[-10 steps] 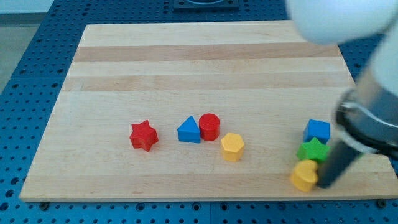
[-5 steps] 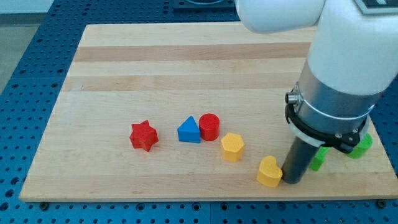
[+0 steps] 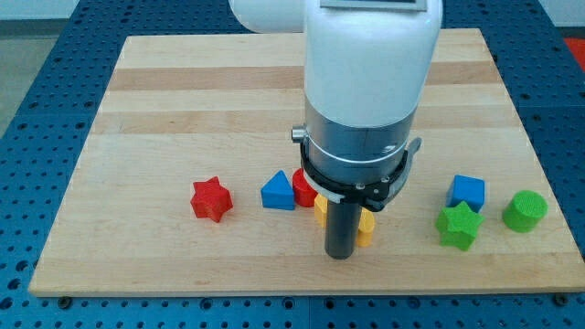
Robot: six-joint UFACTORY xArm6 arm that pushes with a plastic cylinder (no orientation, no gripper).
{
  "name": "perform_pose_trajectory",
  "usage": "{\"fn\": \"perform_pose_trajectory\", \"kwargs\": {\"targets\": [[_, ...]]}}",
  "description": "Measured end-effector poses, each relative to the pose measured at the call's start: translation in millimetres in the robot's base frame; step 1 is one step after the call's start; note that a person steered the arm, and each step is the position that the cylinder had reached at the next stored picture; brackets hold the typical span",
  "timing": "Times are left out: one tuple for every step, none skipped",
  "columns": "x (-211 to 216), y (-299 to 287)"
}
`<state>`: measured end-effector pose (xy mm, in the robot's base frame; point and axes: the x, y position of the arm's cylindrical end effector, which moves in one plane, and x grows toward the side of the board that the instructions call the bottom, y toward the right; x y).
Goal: Move the yellow heart diagonally bottom right to yellow hexagon
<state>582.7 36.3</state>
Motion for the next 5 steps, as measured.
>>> {"fn": "perform_pose_trajectory", "kwargs": {"targets": [[2,35],[0,34],[-41,-15],[-42,-17],[-43,-19]]}}
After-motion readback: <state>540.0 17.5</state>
